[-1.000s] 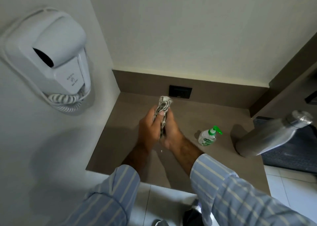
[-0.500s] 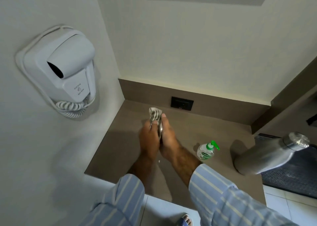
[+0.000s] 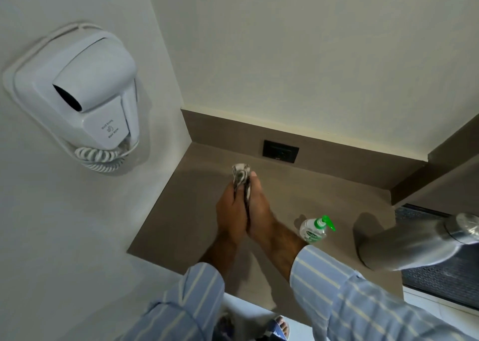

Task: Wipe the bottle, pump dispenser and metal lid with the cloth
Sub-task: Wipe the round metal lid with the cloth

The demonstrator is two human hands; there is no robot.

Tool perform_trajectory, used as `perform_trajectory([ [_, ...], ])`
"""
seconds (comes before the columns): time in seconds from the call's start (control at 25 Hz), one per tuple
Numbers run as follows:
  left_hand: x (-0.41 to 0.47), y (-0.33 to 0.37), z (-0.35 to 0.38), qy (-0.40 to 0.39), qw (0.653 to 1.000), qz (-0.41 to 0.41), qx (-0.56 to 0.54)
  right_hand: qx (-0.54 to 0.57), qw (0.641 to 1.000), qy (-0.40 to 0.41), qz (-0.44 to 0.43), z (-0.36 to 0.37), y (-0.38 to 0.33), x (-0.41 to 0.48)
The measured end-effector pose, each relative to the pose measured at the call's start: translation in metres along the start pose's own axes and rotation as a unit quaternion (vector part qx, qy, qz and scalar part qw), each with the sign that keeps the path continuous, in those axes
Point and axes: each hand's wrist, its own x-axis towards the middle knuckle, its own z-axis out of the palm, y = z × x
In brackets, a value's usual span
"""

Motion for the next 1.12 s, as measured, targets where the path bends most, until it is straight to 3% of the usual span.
perform_trajectory([
  [0.16,-0.021,-0.006,0.009,-0.02,0.978,0.197,0.061,0.054,0.998,0.028,-0.021,-0.013,-0.026,0.016],
  [0.2,-0.022,-0.013,0.008,-0.03,0.976,0.207,0.067,0.089,0.995,0.031,-0.014,-0.012,-0.029,0.016],
  [0.32,0.004,-0.022,0.001,0.002,0.993,0.088,0.074,0.076,0.997,0.009,0.012,-0.004,-0.011,0.023],
  [0.4,0.033,-0.018,-0.006,-0.01,0.997,-0.03,0.069,0.027,0.999,0.025,0.012,0.003,0.011,0.025],
  [0.44,0.044,-0.012,-0.008,-0.031,0.996,-0.048,0.065,0.023,0.999,0.041,0.006,0.003,0.02,0.03],
  [0.56,0.037,0.003,-0.005,-0.11,0.993,0.045,0.019,0.051,0.997,0.058,-0.024,0.0,0.008,0.043],
  [0.68,0.01,-0.024,-0.01,-0.122,0.985,0.121,0.01,0.108,0.993,0.048,-0.031,0.0,-0.016,0.049],
  [0.8,0.031,-0.038,-0.024,-0.079,0.996,0.026,0.035,0.052,0.998,0.018,0.0,0.008,0.001,0.042],
  [0.88,0.048,-0.029,-0.024,-0.067,0.997,-0.002,0.049,0.038,0.998,0.057,0.001,0.012,0.023,0.042],
  [1.04,0.042,-0.032,-0.017,-0.155,0.978,0.13,0.053,0.071,0.991,0.104,-0.035,0.001,0.009,0.046],
  [1.12,0.056,-0.063,-0.031,-0.145,0.973,0.154,0.092,0.101,0.985,0.132,-0.044,-0.015,-0.016,0.049],
])
